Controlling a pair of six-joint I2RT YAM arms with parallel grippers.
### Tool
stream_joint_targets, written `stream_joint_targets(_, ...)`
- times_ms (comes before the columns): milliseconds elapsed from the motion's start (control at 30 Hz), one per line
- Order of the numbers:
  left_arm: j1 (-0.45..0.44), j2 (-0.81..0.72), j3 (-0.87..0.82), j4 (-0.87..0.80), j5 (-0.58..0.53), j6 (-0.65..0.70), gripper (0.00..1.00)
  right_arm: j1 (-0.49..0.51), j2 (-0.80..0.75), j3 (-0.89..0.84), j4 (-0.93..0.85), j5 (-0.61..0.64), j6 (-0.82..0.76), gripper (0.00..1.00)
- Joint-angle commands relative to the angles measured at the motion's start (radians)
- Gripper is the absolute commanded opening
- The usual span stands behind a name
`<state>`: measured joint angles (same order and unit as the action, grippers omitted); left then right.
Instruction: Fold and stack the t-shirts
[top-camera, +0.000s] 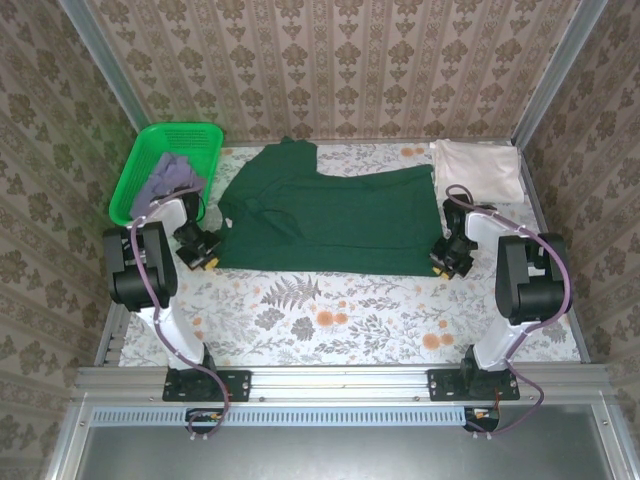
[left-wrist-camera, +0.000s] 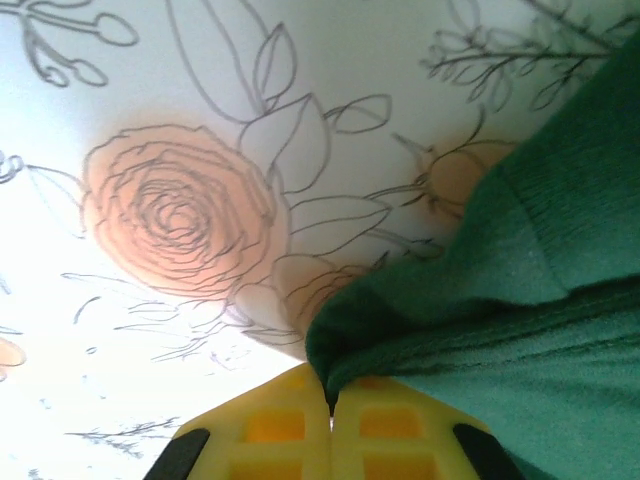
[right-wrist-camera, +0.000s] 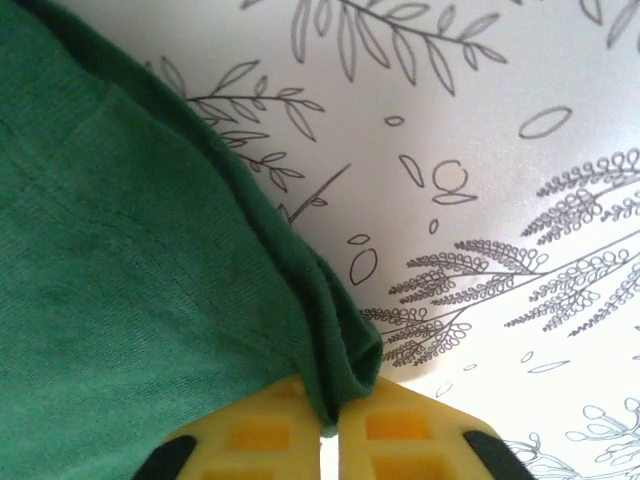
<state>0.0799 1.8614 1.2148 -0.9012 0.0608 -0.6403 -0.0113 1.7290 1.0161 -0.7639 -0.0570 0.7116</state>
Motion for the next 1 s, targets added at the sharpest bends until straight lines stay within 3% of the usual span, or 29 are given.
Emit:
stream_joint_targets(0, 0.018, -0.031, -0.026, -0.085, -0.107, 0.079, 0.00, -0.025, 0.030, -0.011, -0.031, 0.072, -0.018, 0.04)
stream_joint_targets(267, 0.018, -0.146, -0.188, -0.085, -0.085, 0.077, 0.00, -0.036, -0.029, -0.068, -0.079, 0.053, -0.039, 0.00)
stream_joint_targets(733, 0.010, -0.440, -0.427, -0.129, -0.098, -0.098, 0.01, -0.101, -0.284, -0.326, -0.137, -0.023, 0.091, 0.00)
stream_joint_targets(767, 0.010, -0.446, -0.431, -0.139, -0.105, -0.113, 0.01, -0.103, -0.299, -0.338, -0.135, -0.024, 0.101, 0.03)
stream_joint_targets(833, 0.009, -0.464, -0.446, -0.152, -0.105, -0.143, 0.04, -0.107, -0.330, -0.349, -0.138, -0.014, 0.113, 0.21)
stream_joint_targets(900, 0.011, -0.488, -0.445, -0.169, -0.110, -0.163, 0.16, -0.106, -0.376, -0.341, -0.151, 0.005, 0.127, 0.42)
stream_joint_targets(967, 0.013, -0.522, -0.420, -0.201, -0.135, -0.174, 0.25, -0.105, -0.421, -0.319, -0.153, 0.003, 0.135, 0.52)
